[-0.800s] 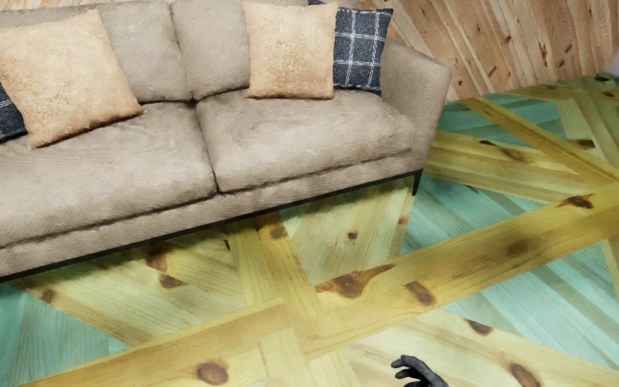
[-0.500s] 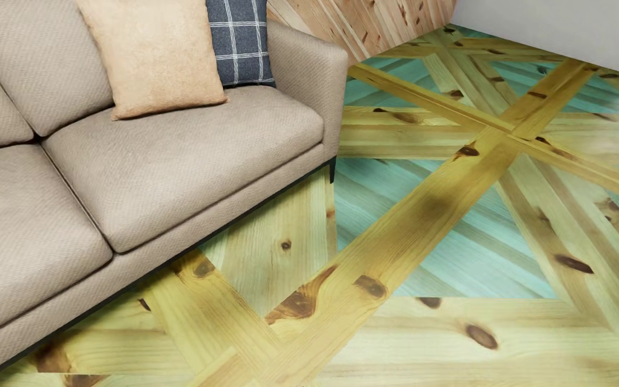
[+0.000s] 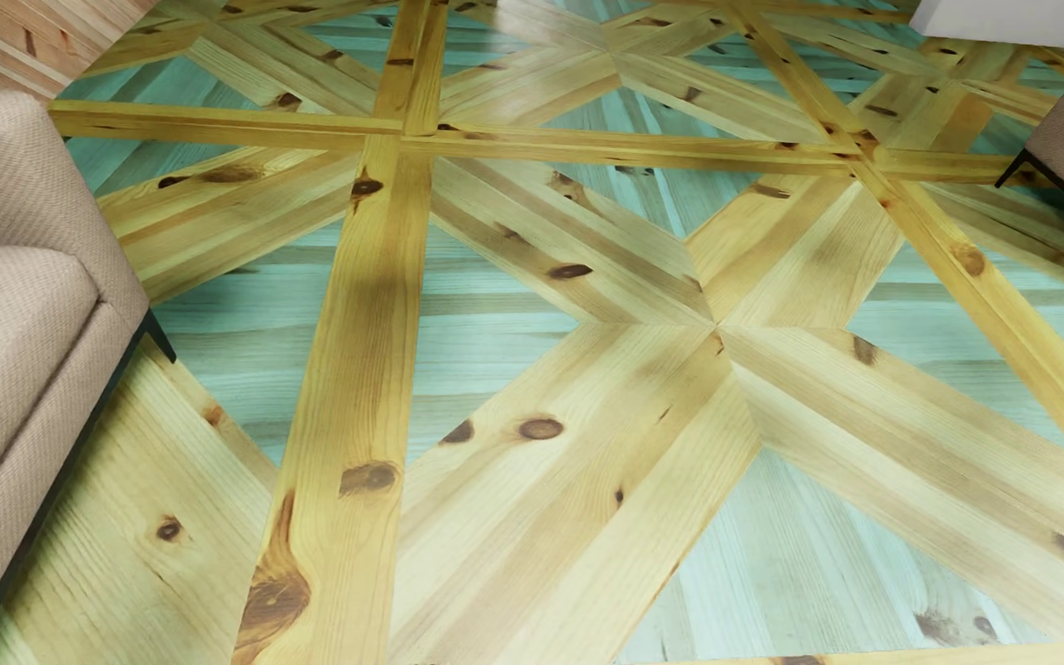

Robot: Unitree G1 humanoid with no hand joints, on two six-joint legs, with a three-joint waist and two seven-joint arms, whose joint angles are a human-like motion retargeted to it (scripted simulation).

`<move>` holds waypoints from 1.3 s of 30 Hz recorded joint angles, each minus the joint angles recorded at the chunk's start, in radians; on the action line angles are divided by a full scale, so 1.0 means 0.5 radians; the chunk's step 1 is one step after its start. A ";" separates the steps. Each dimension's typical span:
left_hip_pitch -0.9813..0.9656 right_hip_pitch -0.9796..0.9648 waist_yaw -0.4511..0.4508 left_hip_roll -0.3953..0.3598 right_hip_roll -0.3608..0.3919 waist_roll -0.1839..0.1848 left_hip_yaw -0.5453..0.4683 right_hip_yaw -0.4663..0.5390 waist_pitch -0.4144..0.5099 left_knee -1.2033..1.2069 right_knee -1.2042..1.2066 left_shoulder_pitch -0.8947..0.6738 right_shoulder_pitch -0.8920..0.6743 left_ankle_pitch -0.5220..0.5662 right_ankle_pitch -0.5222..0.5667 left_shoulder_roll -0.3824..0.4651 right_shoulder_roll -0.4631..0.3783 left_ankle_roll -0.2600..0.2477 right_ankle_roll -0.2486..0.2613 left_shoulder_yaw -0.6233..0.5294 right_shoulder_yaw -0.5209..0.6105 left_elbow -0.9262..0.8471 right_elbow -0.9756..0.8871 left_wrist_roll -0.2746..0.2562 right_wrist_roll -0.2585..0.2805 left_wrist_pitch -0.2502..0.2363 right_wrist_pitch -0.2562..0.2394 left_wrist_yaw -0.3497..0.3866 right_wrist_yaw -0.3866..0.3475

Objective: Approach the coffeetable

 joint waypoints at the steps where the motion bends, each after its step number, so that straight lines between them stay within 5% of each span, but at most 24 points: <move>1: 0.006 -0.057 -0.005 0.008 0.004 -0.002 0.000 0.000 -0.003 -0.018 -0.005 0.012 0.002 0.010 -0.057 -0.011 0.006 0.000 0.000 -0.005 -0.008 -0.038 -0.017 0.000 0.000 0.000 0.000 0.000 0.000; 7: 0.050 -0.328 -0.131 0.021 0.075 0.005 0.000 0.000 0.073 -0.149 -0.015 -0.103 0.010 -0.004 -0.130 -0.045 0.056 0.000 0.000 -0.199 0.041 -0.125 0.012 0.000 0.000 0.000 0.000 0.000 0.000; 13: 0.021 -0.516 -0.148 0.081 0.028 -0.002 0.000 0.000 0.109 -0.079 -0.004 -0.203 0.125 -0.062 -0.511 -0.020 0.131 0.000 0.000 -0.308 0.305 -0.537 0.090 0.000 0.000 0.000 0.000 0.000 0.000; 17: 0.339 -0.702 -0.258 0.033 -0.082 0.037 0.000 0.000 0.091 -0.259 0.282 -0.104 0.183 0.033 -0.086 -0.082 0.180 0.000 0.000 -0.312 0.358 -0.614 0.084 0.000 0.000 0.000 0.000 0.000 0.000; 20: 0.490 -0.825 -0.409 0.068 -0.010 0.046 0.000 0.000 0.058 -0.229 0.443 -0.029 0.213 0.136 0.061 -0.091 0.201 0.000 0.000 -0.310 0.285 -0.505 0.109 0.000 0.000 0.000 0.000 0.000 0.000; 23: 0.303 -0.729 -0.323 0.180 0.191 0.054 0.000 0.000 0.081 0.339 0.530 0.016 0.112 0.243 -0.272 -0.143 0.169 0.000 0.000 -0.297 0.301 -0.212 0.130 0.000 0.000 0.000 0.000 0.000 0.000; 27: -0.293 -0.251 0.069 -0.143 0.532 0.065 0.000 0.000 0.106 0.880 0.111 0.180 -0.168 0.109 -0.835 -0.177 0.092 0.000 0.000 -0.422 0.068 0.064 -0.009 0.000 0.000 0.000 0.000 0.000 0.000; 30: -0.770 0.388 0.356 -0.325 0.610 0.052 0.000 0.000 0.104 0.498 -0.394 0.307 -0.310 0.144 -1.282 -0.163 0.009 0.000 0.000 -0.562 -0.018 0.140 -0.308 0.000 0.000 0.000 0.000 0.000 0.000; 34: -1.202 0.972 0.666 -0.269 0.512 -0.010 0.000 0.000 0.110 -0.311 -0.574 0.324 -0.552 0.330 -1.614 -0.088 -0.085 0.000 0.000 -0.629 0.020 0.310 -0.616 0.000 0.000 0.000 0.000 0.000 0.000; 36: -1.279 1.128 0.823 -0.223 0.381 -0.021 0.000 0.000 0.077 -0.358 -0.568 0.292 -0.609 0.203 -1.455 -0.060 -0.103 0.000 0.000 -0.653 0.135 0.387 -0.582 0.000 0.000 0.000 0.000 0.000 0.000; 39: -1.351 1.000 0.866 -0.295 0.186 -0.168 0.000 0.000 0.052 0.299 0.035 0.203 -0.531 0.207 -0.545 -0.044 0.029 0.000 0.000 -0.732 0.363 0.555 -0.242 0.000 0.000 0.000 0.000 0.000 0.000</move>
